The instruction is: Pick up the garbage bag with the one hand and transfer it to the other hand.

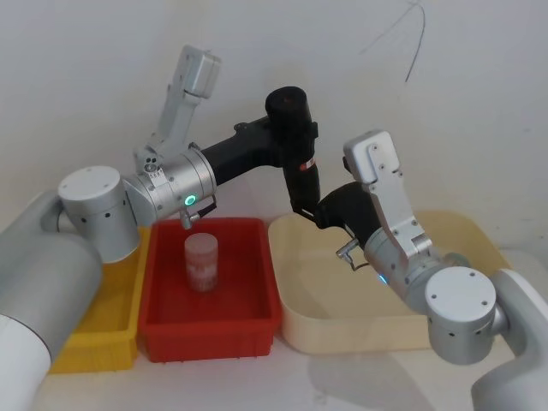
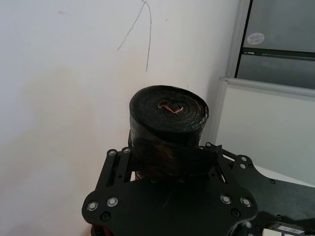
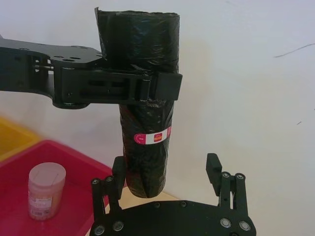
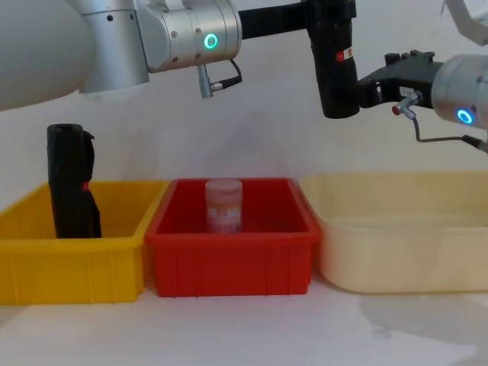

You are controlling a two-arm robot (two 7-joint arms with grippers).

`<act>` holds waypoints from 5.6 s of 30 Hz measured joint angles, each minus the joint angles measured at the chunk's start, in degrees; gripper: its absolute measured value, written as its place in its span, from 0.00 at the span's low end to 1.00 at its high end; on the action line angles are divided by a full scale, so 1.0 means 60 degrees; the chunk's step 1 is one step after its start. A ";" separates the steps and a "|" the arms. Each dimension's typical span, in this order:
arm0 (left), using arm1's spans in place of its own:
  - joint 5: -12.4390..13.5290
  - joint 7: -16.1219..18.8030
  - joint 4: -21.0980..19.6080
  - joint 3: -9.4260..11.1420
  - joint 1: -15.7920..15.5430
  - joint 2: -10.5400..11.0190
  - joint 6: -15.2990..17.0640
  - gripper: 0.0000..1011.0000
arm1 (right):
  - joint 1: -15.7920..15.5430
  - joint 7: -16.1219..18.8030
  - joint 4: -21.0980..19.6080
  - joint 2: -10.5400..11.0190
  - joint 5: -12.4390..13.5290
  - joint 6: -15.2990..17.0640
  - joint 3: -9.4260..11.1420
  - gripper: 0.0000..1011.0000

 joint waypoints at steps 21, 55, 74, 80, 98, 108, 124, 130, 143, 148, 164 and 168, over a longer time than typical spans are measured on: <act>0.0000 0.0000 -0.0001 0.0000 0.0000 0.0000 0.0000 0.52 | 0.0389 0.0474 0.0293 -0.0213 -0.0084 0.0304 -0.0030 0.99; 0.0000 0.0000 0.0000 0.0000 0.0000 0.0001 0.0000 0.52 | 0.0781 0.0189 0.1199 -0.0736 -0.0579 -0.0118 -0.0145 0.70; 0.0000 0.0001 -0.0001 0.0000 0.0000 0.0001 0.0000 0.52 | 0.0807 0.0139 0.1276 -0.0781 -0.0625 -0.0171 -0.0156 0.49; 0.0000 0.0000 -0.0001 0.0000 0.0000 0.0001 -0.0001 0.52 | 0.0811 0.0134 0.1282 -0.0786 -0.0631 -0.0176 -0.0156 0.49; -0.0002 -0.0004 -0.0001 0.0000 0.0000 0.0001 -0.0001 0.99 | 0.0833 0.0072 0.1341 -0.0813 -0.0646 -0.0190 -0.0067 0.49; -0.0001 0.0000 -0.0001 0.0000 0.0000 0.0001 -0.0001 0.99 | 0.0896 -0.0385 0.1517 -0.0835 -0.0661 -0.0062 0.0372 0.48; 0.0000 0.0001 -0.0001 -0.0001 0.0000 0.0000 -0.0001 0.99 | 0.0586 -0.0825 0.1367 -0.0456 -0.0564 0.0653 0.1262 0.49; 0.0000 0.0001 -0.0001 -0.0001 0.0000 0.0001 -0.0001 0.99 | 0.0299 -0.0622 0.0922 -0.0261 -0.0440 0.0910 0.1481 0.49; 0.0000 0.0000 -0.0001 0.0000 0.0000 0.0000 -0.0001 0.99 | -0.0189 0.0342 -0.0184 -0.0034 0.0130 0.1081 0.1721 0.59; -0.0001 0.0000 -0.0001 0.0000 0.0000 0.0000 -0.0001 0.99 | -0.0307 0.0566 -0.0474 0.0005 0.0288 0.1123 0.1768 0.73; 0.0000 0.0000 -0.0001 0.0000 0.0000 0.0000 -0.0001 0.99 | -0.0495 0.0930 -0.0936 0.0063 0.0542 0.1189 0.1833 0.99; -0.0001 0.0000 -0.0001 0.0000 0.0000 0.0000 -0.0001 0.99 | -0.0517 0.0971 -0.0992 0.0068 0.0571 0.1194 0.1839 0.99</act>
